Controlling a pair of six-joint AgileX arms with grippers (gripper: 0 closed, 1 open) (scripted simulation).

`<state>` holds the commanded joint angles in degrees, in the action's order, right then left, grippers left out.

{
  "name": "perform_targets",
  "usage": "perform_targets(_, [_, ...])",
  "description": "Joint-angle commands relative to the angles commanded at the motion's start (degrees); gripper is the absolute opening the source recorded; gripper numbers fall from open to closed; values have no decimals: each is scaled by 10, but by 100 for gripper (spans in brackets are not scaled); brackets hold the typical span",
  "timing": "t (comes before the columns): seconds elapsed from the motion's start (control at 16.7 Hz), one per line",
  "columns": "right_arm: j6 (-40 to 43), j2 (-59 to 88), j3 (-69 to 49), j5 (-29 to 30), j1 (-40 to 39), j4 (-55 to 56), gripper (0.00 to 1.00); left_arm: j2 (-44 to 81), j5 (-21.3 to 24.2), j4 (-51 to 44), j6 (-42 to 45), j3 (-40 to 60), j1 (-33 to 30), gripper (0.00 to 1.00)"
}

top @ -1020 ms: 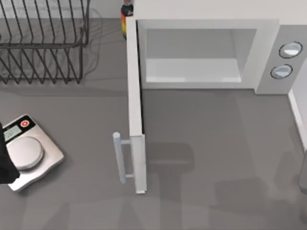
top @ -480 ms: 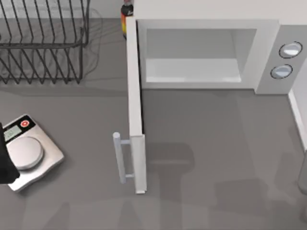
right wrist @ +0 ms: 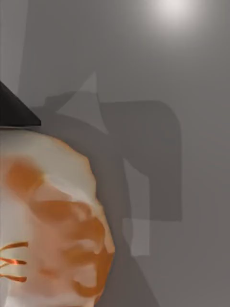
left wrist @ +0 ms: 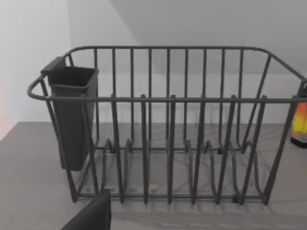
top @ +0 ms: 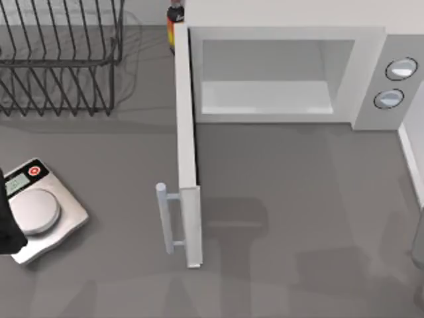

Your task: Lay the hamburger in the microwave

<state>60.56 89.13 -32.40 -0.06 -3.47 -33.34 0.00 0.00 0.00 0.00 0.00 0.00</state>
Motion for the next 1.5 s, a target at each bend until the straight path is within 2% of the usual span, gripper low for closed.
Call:
perform_targets(0.06, [0,0,0,0,0,0,0,0,0,0,0,0,0,100])
perform_targets(0.12, [-11,-40,-28,-3,0,-63,0,0,0,0,0,0,0,100])
perform_targets(0.36, [-7,-54,-60,-3,1,-106,0,0,0,0,0,0,0,100])
perform_targets(0.66, [-5,-106,-149,-3,3,-266,0,0,0,0,0,0,0,100])
perform_targets(0.84, [-6,-135,-189,-3,3,-323,0,0,0,0,0,0,0,100])
perform_targets(1.26, [-13,-134,-198,-1,-3,-324,0,0,0,0,0,0,0,100])
perform_targets(1.5, [-81,-79,-238,29,-70,-239,0,0,0,0,0,0,0,100])
